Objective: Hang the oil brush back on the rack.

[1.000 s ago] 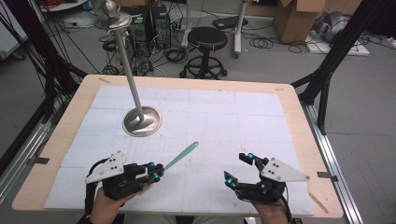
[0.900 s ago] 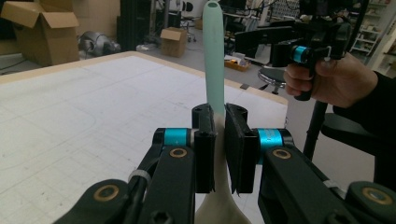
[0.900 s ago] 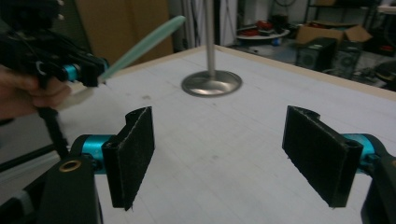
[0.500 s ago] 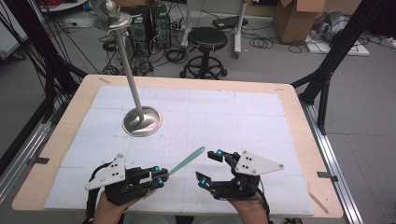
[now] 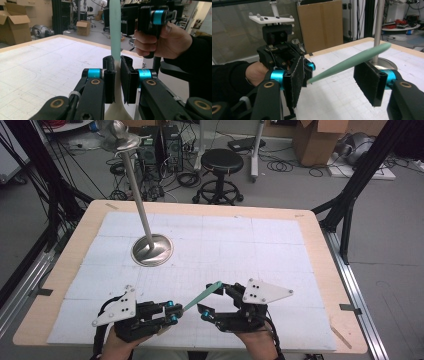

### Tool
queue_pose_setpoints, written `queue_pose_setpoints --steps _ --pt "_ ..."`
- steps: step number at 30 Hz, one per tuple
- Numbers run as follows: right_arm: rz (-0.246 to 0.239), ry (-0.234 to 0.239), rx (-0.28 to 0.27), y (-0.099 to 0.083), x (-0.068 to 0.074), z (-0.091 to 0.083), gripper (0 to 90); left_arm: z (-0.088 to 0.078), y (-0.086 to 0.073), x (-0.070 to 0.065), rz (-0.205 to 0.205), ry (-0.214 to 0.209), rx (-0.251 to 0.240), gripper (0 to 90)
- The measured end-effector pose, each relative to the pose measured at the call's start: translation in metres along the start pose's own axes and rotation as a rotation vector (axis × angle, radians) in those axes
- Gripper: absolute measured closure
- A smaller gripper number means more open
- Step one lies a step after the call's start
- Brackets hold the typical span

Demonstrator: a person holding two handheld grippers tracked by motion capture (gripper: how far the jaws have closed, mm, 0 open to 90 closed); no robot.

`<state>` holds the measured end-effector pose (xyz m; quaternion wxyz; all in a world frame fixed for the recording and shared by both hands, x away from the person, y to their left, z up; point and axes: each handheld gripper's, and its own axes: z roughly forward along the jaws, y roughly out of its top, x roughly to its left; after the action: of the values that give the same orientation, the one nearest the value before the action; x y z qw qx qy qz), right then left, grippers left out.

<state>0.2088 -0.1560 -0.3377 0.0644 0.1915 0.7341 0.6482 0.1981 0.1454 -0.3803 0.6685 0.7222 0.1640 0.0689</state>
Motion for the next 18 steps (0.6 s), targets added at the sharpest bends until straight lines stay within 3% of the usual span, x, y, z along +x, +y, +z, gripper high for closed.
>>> queue_pose_setpoints --steps 10,18 --pt "0.005 0.021 -0.011 0.009 0.004 0.006 50.8 0.002 -0.001 -0.002 -0.001 -0.001 0.015 81.6" --pt "0.029 0.033 -0.016 0.012 0.004 0.008 67.2 0.005 -0.002 -0.004 0.006 -0.014 0.029 81.6"
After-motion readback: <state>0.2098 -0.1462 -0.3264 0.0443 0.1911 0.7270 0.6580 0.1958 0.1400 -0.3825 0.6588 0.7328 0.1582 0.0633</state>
